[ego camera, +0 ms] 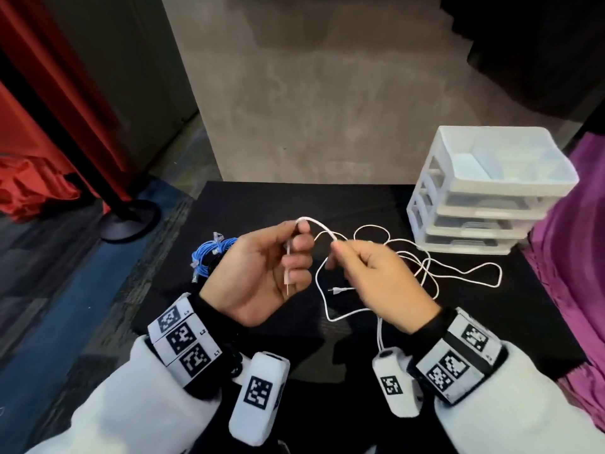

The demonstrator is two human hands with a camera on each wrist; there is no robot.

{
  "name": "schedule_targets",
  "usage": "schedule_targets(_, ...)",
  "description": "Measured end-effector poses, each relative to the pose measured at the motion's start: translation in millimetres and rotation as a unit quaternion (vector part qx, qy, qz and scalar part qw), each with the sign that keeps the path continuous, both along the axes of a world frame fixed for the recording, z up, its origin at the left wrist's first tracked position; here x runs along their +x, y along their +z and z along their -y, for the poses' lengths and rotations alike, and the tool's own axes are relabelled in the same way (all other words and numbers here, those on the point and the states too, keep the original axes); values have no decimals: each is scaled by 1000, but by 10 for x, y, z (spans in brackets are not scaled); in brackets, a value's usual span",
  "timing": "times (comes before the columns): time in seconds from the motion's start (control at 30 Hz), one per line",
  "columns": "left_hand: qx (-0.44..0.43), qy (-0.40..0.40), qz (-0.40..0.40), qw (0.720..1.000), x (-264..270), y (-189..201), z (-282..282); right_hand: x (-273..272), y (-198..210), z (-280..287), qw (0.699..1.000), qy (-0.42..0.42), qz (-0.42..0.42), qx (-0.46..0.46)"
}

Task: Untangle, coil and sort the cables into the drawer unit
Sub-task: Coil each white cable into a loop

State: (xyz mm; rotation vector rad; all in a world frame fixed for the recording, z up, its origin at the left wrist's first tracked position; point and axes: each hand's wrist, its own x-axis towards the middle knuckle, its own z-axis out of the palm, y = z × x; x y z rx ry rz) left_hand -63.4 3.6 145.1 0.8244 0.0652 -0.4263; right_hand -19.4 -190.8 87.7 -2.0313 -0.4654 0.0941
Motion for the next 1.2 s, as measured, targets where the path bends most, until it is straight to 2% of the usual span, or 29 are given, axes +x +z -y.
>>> schedule_targets(0.07,-43,44,5,998,31,-33,-11,-100,-145,-24,996,39,9,-79)
schedule_targets(0.1,-36,70,17,997,53,-48,-4,-180,-200,-26,990,67,16,-121)
schedule_targets(0.2,108,121,64,985,107,-176,56,-384,-212,-5,974,159,38,-154)
schedule_targets(0.27,235,122,107,958,95,-319,117,-370,-50,70,969,192,56,-143)
schedule_targets(0.33,336,54,161,926,37,-422,160,-257,147,163,973,179,85,-120)
schedule_targets(0.37,349,16,162,923,11,-434,170,-185,231,212,978,156,96,-103)
schedule_targets(0.43,328,-27,149,933,-29,-395,175,-69,327,275,987,114,102,-57)
schedule_targets(0.63,261,-48,139,954,-6,-286,143,-95,152,256,993,40,68,89)
schedule_targets(0.8,225,-100,126,961,-79,-383,133,-141,117,271,978,62,-71,186)
schedule_targets(1.03,252,15,112,961,-124,-378,271,-113,100,201,975,33,-99,194)
schedule_targets(1.13,307,64,118,942,-126,-404,322,-111,67,169,972,3,-123,202)
schedule_targets(1.17,356,80,136,921,-120,-448,322,-118,54,155,970,-7,-132,206)
schedule_targets(1.2,420,97,166,887,-111,-504,319,-128,38,141,967,-16,-141,211)
